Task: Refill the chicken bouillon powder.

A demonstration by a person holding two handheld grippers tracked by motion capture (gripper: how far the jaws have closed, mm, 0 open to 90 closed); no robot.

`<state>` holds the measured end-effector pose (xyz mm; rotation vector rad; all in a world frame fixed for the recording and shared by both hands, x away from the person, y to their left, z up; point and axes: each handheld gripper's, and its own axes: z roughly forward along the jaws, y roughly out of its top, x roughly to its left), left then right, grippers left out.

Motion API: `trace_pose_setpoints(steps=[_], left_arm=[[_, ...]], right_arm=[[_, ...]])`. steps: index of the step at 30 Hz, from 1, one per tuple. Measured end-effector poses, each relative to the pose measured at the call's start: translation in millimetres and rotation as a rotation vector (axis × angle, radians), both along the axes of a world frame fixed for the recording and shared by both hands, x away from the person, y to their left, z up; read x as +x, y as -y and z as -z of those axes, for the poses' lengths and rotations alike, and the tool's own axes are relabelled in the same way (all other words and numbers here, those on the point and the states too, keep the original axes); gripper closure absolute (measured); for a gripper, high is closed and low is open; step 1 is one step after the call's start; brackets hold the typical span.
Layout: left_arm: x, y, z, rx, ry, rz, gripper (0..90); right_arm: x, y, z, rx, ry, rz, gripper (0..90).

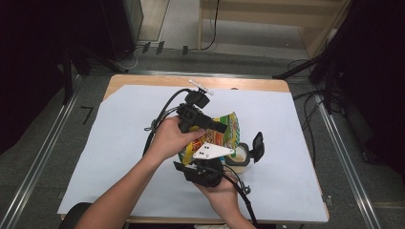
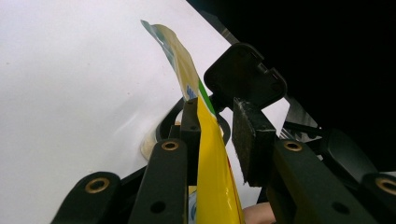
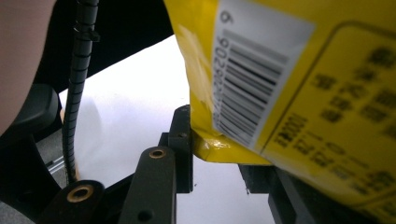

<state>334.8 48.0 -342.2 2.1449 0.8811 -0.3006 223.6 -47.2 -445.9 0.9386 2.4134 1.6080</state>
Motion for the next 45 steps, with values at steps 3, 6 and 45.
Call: trace_pose_setpoints(steps=[3, 6, 45], left_arm=[[-0.9, 0.6, -0.4, 0.000, 0.004, 0.001, 74.6], [-0.8, 0.5, -0.5, 0.001, 0.003, 0.001, 74.6], [6.7, -1.8, 3.1, -0.007, -0.042, -0.005, 75.1]], right_arm=[[0.5, 0.5, 0.7, -0.003, -0.001, 0.002, 71.1], [0.4, 0.5, 0.7, -0.002, -0.001, 0.002, 71.1], [-2.9, -0.4, -3.3, -0.006, -0.009, 0.001, 70.6]])
